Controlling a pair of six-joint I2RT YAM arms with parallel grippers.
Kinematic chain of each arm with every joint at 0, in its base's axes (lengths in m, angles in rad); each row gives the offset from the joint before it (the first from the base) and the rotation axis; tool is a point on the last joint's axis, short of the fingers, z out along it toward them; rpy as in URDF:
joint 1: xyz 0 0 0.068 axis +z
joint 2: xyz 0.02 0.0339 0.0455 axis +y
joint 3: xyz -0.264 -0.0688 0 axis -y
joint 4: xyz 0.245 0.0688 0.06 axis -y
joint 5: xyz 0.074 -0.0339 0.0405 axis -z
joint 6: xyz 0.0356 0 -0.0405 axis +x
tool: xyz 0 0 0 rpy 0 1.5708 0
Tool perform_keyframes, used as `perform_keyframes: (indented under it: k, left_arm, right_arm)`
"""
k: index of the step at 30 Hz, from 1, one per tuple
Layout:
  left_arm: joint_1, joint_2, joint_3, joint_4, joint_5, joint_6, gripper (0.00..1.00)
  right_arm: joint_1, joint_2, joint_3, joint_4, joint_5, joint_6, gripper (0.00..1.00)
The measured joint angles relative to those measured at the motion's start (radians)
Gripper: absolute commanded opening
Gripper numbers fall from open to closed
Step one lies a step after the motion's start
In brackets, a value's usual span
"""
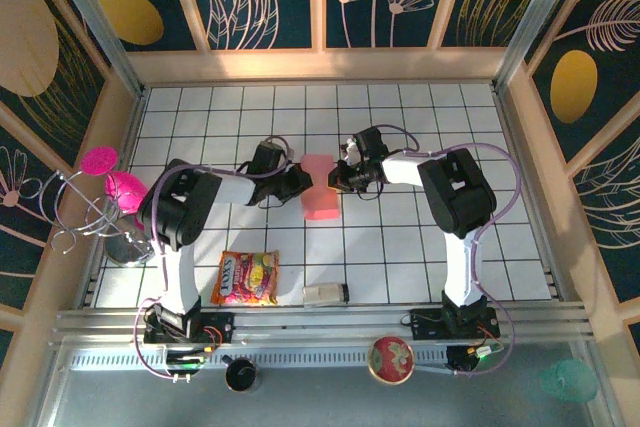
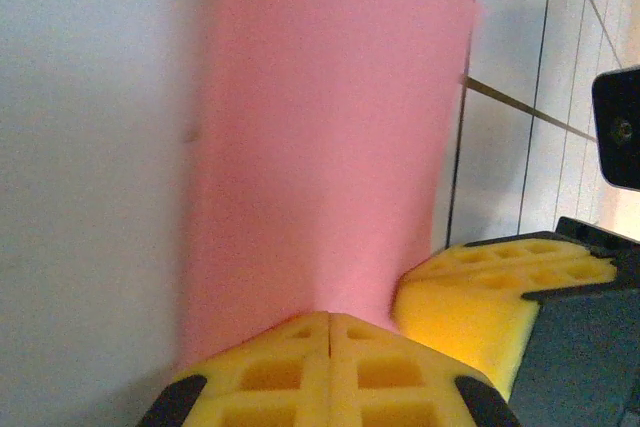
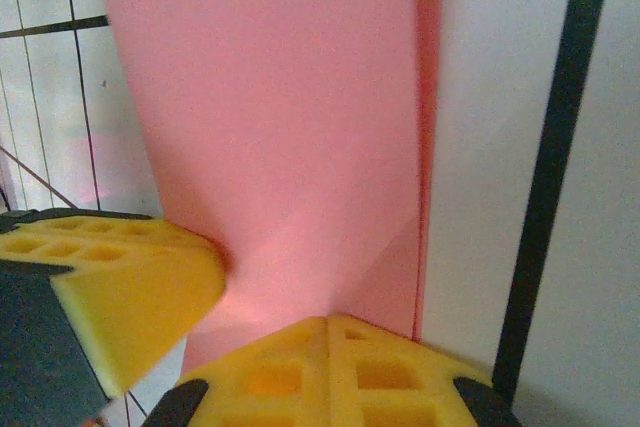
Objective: Fold a paper plane with a square sheet of paper (pick it up from the middle)
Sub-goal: First fold the square sheet of paper in half at the center of the table.
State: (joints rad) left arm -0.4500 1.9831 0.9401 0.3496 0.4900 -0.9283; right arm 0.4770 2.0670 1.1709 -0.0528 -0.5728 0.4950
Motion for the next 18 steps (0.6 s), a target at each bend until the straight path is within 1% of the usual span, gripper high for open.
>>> perform_keyframes:
  k: [6,10,12,18]
  left_arm:
    - [0.082,-0.044,-0.043,-0.026,0.003,0.027,0.00]
    - [0.092,-0.071,-0.042,-0.068,-0.026,0.041,0.00]
    - [0.073,-0.082,-0.027,-0.084,-0.031,0.044,0.00]
    - [-0.036,-0.071,0.076,-0.061,-0.026,0.031,0.00]
  right_arm:
    - [0.000,0.000,-0.002,0.001,0.000,0.000,0.00]
    - [0.000,0.000,-0.002,0.002,0.000,0.000,0.00]
    - [0.000,0.000,-0.002,0.002,0.000,0.000,0.00]
    - [0.001,0.000,-0.002,0.002,0.000,0.000,0.00]
